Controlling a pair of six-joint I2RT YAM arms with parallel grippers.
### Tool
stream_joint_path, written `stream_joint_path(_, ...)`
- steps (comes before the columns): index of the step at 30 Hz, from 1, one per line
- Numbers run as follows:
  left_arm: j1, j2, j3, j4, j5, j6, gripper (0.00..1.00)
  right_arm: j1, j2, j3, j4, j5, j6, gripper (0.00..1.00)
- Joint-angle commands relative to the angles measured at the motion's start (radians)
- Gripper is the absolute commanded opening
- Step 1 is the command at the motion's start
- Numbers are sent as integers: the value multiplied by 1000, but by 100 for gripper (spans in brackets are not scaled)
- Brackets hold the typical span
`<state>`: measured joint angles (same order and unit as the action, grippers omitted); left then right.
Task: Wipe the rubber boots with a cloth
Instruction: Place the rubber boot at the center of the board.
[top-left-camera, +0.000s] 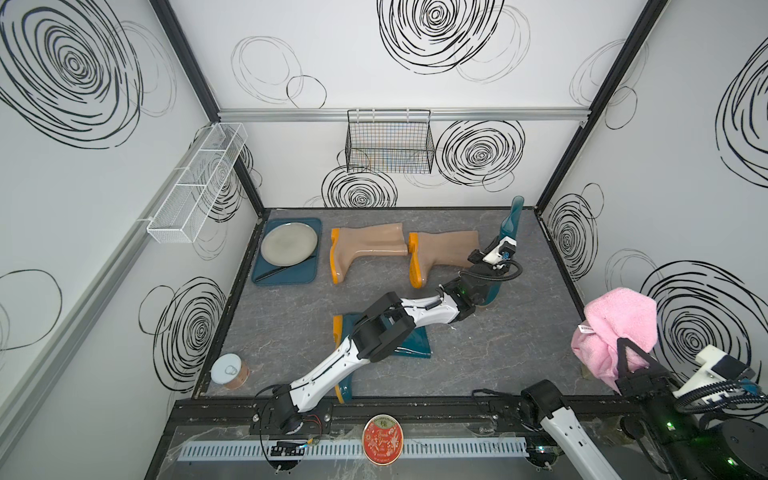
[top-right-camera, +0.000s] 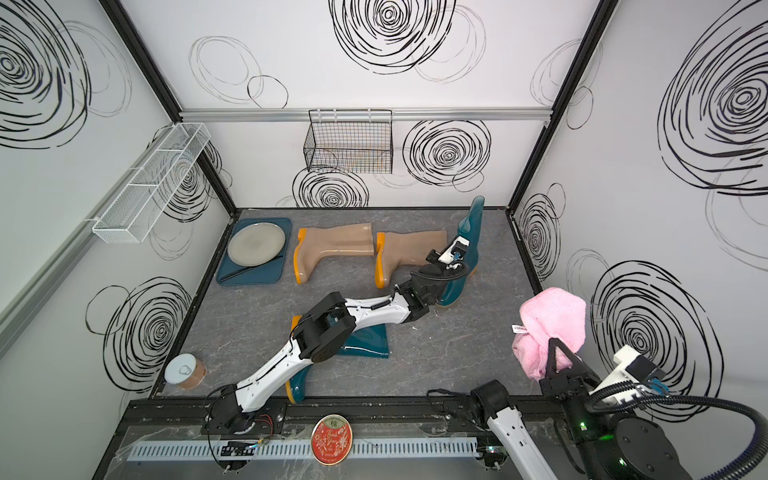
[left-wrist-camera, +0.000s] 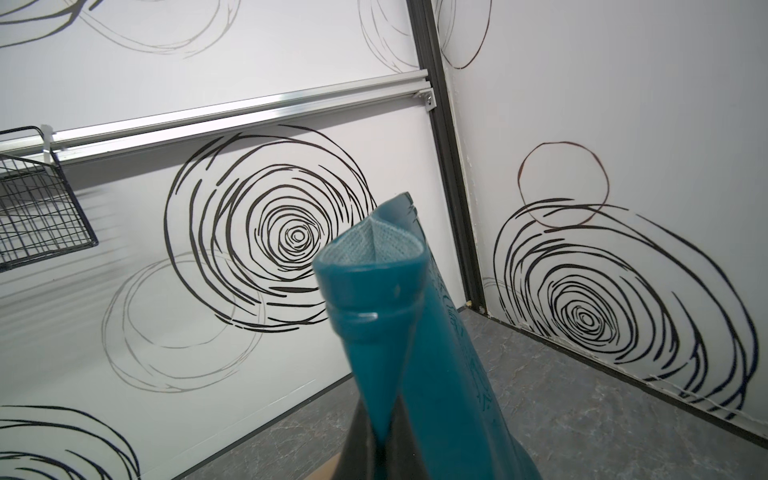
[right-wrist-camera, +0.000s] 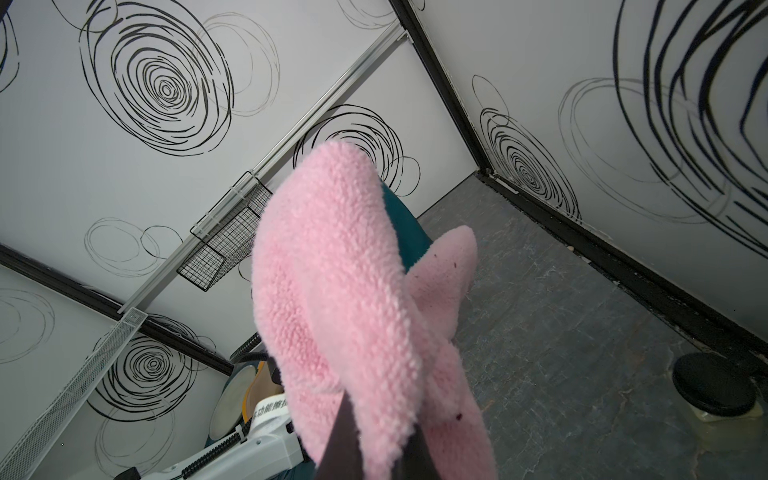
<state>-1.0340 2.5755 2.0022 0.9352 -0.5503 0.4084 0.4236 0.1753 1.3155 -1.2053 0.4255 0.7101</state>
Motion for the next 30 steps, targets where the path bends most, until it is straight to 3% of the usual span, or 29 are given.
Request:
stream_joint_path(1,3,-69,-27,170,-68,67,0,11,-13,-6,41,24,0,0)
stream_joint_path(9,-46,-112,-177,215,-75,29,0,22,-14,-25,52,39,7,0)
stream_joint_path(11,-62,-115,-184,217,-67,31,16,23,-12,-30,46,49,18,0)
stream_joint_path(14,-79,-130,-183,216,-50,37,58,30,-1,-34,15,77,44,0)
stream_joint_path(17,-83,-161,-175,186,-26,31,65,42,17,-44,-9,96,66,0)
stream_joint_path(21,-80,-216,-185,168,-8,12,85,59,53,-41,-29,106,80,0)
stream_joint_path(24,-87,-296,-233,151,-3,-17,93,84,95,-42,-50,106,92,0)
stream_joint_path(26,-94,-372,-292,109,0,-62,100,98,126,-60,-51,93,89,0)
stream_joint_path(30,-109,-566,-525,78,-52,-207,99,111,197,-81,-3,66,34,0)
